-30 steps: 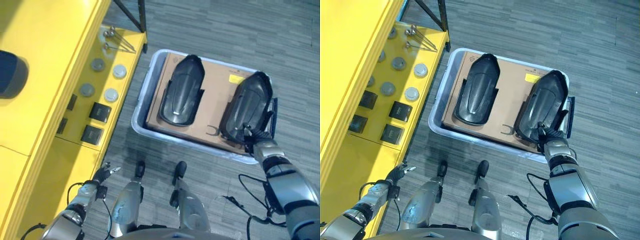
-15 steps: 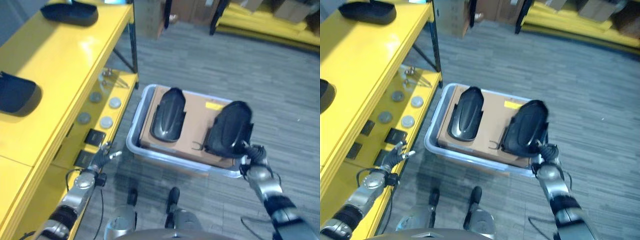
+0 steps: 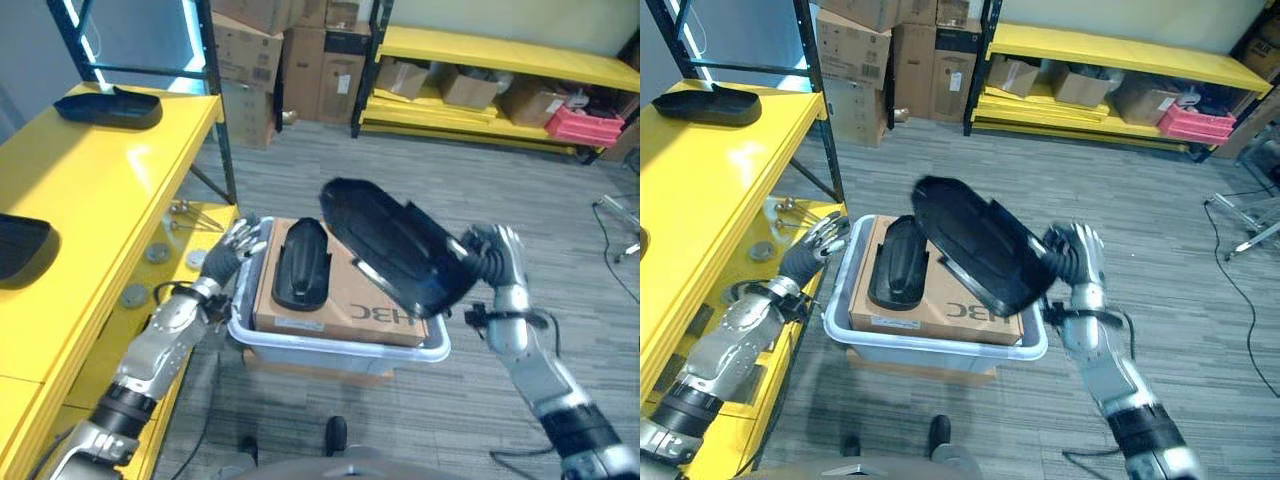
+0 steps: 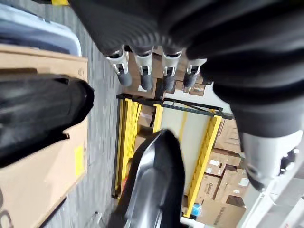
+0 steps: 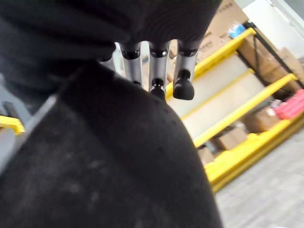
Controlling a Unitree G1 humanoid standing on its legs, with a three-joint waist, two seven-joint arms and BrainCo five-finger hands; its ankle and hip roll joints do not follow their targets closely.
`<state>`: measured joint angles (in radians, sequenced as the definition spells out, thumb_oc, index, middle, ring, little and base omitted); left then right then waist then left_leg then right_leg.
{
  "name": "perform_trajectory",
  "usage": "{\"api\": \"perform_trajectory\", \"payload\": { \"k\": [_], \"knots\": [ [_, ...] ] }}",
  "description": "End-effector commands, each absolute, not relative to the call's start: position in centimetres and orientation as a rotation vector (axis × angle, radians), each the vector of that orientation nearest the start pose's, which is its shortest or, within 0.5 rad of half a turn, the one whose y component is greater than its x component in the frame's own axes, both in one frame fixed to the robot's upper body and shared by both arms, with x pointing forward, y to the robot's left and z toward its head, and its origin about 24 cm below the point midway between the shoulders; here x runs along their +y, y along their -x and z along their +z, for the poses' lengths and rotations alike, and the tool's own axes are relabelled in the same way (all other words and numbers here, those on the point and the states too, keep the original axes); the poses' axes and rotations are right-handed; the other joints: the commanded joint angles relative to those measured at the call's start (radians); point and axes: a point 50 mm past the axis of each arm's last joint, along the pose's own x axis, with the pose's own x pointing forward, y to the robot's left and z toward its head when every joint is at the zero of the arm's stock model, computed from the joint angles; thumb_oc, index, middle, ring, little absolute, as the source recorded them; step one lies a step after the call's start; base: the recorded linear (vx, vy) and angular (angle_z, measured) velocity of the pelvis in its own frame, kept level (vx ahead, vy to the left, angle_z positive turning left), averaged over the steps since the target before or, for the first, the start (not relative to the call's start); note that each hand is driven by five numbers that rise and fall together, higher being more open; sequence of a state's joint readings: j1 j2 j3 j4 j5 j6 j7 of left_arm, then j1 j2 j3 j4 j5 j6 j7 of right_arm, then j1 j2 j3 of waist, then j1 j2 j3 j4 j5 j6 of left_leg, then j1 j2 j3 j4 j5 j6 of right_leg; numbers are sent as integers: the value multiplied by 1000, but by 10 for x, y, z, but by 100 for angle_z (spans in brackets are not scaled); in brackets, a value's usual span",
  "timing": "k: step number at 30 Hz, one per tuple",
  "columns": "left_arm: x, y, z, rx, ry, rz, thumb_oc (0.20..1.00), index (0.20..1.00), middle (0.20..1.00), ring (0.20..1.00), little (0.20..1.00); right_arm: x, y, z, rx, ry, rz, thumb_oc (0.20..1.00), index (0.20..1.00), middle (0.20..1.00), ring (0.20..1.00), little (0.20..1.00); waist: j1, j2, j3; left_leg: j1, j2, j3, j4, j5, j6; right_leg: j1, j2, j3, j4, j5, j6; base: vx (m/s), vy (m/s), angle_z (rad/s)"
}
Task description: Move parts from the plastic box to the shelf.
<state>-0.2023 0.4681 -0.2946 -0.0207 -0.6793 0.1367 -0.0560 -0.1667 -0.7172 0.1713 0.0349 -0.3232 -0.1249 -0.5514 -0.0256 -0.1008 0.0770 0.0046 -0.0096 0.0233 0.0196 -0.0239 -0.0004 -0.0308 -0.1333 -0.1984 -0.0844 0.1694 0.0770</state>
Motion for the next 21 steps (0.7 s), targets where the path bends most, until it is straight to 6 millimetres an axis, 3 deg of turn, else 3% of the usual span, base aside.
{"api": "perform_trajectory", "payload": {
  "k": [1,4,10,16,21],
  "knots": [
    [135,-295,83,90,249,-414,1000,1000,1000,1000,1000,-235,-279,203,-833,984,-380,200,200,200,200,200,33,89,-20,52,64,59,-105,46,-29,122,42,-17,24,-159,28,0,0,0],
    [125,-294,80,143,329,-451,1000,1000,1000,1000,1000,-216,-282,224,-942,985,-334,200,200,200,200,200,48,82,-27,56,63,54,-103,38,-27,128,41,-23,26,-165,27,0,0,0],
    [110,-290,76,200,398,-525,1000,1000,1000,1000,1000,-192,-286,228,-997,962,-252,200,200,200,200,200,73,76,-34,57,57,38,-104,33,-23,134,41,-36,25,-169,27,0,-3,2],
    [95,-286,78,203,527,-619,1000,1000,1000,1000,1000,-172,-290,210,-976,947,-130,200,200,200,200,200,87,75,-35,55,53,29,-104,32,-22,135,36,-48,26,-170,29,0,-5,12],
    [75,-279,91,160,784,-762,1000,1000,1000,1000,1000,-157,-296,182,-921,941,-74,200,200,200,200,200,91,77,-36,58,51,22,-107,31,-22,138,34,-52,18,-163,30,0,0,1]
  ]
}}
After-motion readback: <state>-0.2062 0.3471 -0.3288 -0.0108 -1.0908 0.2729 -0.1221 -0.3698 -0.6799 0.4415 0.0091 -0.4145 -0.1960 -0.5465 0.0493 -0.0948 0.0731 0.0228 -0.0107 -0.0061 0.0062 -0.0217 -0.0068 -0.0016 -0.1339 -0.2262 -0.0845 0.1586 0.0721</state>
